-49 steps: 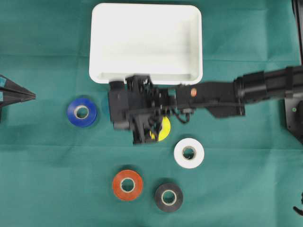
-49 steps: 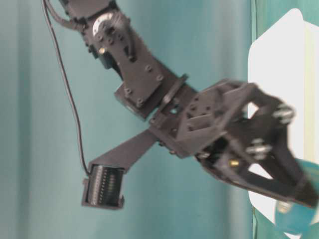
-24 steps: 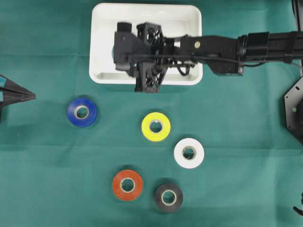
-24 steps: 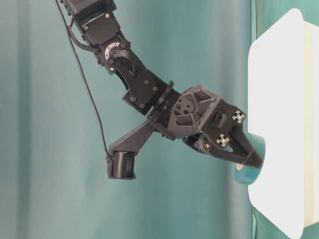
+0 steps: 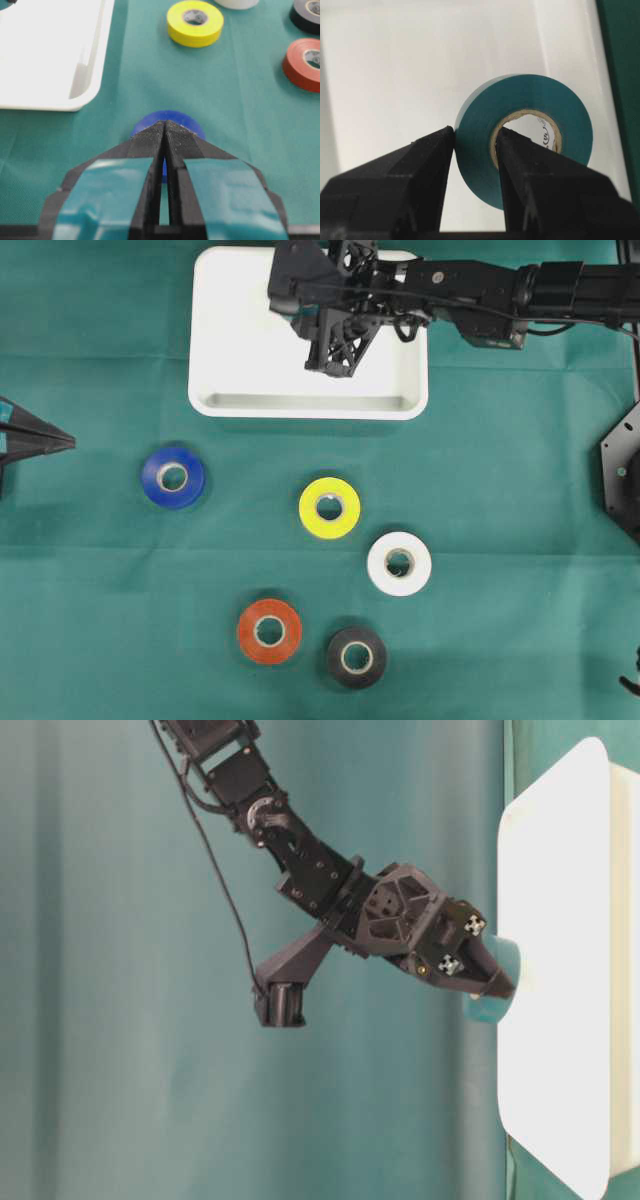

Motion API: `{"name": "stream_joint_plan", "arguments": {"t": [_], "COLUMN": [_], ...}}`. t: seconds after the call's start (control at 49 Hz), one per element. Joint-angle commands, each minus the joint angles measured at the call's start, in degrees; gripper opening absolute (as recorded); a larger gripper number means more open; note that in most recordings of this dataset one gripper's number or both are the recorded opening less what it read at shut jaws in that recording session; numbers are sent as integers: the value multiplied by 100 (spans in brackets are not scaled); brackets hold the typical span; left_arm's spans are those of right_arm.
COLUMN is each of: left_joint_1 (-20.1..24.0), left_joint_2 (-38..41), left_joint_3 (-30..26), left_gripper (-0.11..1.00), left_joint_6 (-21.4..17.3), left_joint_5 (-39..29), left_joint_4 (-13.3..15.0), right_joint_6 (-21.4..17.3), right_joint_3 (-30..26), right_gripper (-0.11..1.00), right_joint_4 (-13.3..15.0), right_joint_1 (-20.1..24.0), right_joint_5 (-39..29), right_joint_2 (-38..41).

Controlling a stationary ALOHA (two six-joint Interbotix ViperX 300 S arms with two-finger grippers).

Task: Put the tape into the white case with the right arm.
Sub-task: 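Lift the teal roll and carry it into the white tray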

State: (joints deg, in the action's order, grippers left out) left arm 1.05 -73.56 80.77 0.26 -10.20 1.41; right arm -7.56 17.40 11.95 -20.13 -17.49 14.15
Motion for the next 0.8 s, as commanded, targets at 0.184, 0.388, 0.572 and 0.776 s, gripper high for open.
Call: {"name": "stream_joint_plan", "arguments": {"t": [0.184,0.388,0.572,0.776], "left_joint_1": [220,237,237,237], "left_joint_2": [35,35,35,35], "left_joint_3": [-62,-53,-44,-53], "left_gripper": [1,1,1,1], "left_joint_6": [-9,-9,-9,-9], "left_joint_5": [44,62,70,70], "left_joint_4": [0,0,9,0], "right_joint_6": [-26,-35,-35,-35], "right_joint_3": [79,88,114,176], "right_gripper": [1,1,6,59], "right_joint_4": [18,18,18,53], "right_joint_1": [-35,-35,-35,-35], "right_joint_5": [211,211,211,220], "right_joint_2": [-237,-237,-237,-237]}}
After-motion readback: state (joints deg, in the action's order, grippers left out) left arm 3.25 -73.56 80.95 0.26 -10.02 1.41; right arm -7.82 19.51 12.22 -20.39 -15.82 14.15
